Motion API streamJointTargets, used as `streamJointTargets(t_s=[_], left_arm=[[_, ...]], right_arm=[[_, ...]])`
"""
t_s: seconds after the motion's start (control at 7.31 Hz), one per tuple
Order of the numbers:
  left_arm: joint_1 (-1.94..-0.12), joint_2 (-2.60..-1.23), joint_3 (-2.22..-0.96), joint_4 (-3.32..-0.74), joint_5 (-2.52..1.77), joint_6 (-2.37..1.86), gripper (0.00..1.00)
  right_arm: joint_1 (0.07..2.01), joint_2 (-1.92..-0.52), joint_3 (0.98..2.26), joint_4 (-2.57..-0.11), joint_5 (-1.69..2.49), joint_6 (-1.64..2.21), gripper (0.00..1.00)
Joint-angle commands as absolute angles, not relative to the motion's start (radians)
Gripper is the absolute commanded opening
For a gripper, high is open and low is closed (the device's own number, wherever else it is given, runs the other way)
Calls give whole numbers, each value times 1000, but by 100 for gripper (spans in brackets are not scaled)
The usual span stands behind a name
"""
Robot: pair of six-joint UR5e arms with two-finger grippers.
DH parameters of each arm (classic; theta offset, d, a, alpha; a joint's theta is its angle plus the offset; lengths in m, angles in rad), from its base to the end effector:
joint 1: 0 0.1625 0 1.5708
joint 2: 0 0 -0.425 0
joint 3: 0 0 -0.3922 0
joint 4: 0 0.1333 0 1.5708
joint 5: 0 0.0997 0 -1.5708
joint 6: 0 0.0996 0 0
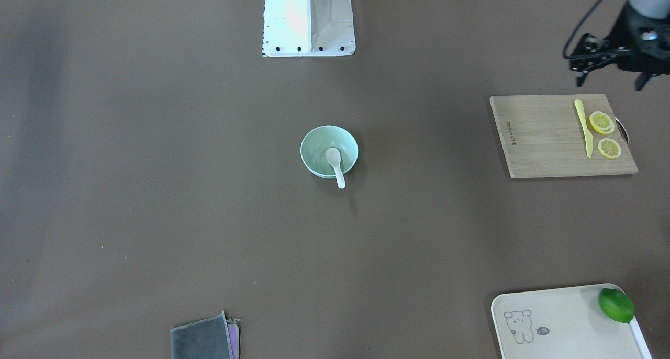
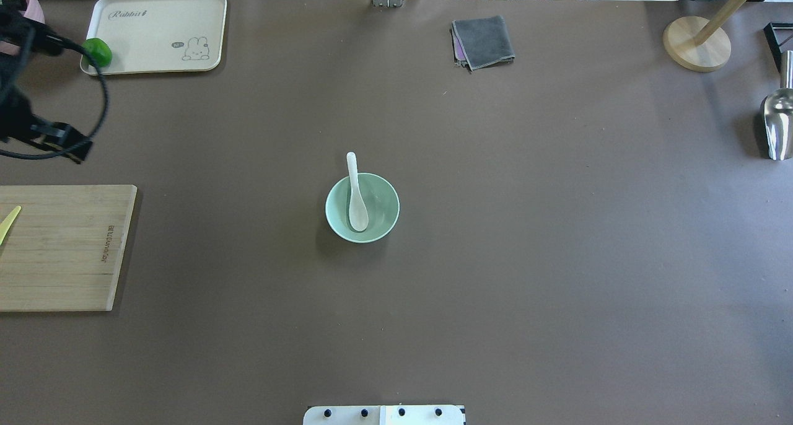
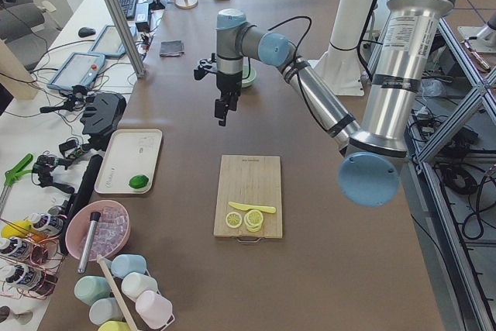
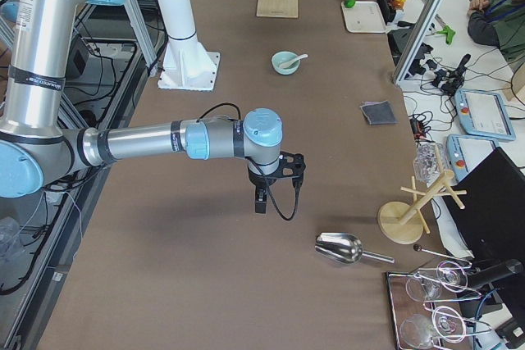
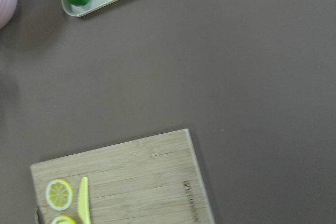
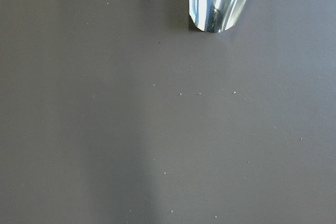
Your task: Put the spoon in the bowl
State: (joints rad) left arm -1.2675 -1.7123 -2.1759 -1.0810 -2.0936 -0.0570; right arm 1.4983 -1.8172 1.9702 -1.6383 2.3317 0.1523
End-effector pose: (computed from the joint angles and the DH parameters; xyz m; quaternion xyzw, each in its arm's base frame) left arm 0.0595 -0.4698 0.3750 0.0758 0.2743 0.1505 0.9468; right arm 0.0362 -0.3931 0.5782 -0.0022 -0.3731 0.0211 0.9275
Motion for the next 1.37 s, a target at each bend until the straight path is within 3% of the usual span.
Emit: streamJointTargets(t_s=[0.0,0.27,0.55,1.23], left_arm=[[-1475,-1610,-1987,-1127,-2215,251,98],[-1477,-1457,-1869,-1480,-2291,239,98],[-1477,-1321,-1835,-1731,-2339,116,98],[-1523,-1351,-1856,-1906,-2342,101,98]], right_arm=[[1499,-1819,1960,-1638,2333,152,100],[1499,-1818,1960,-1638,2333,153,100],[1499,-1819,1959,-1638,2335,155,100],[1499,-1819,1954,-1638,2335,155,100]])
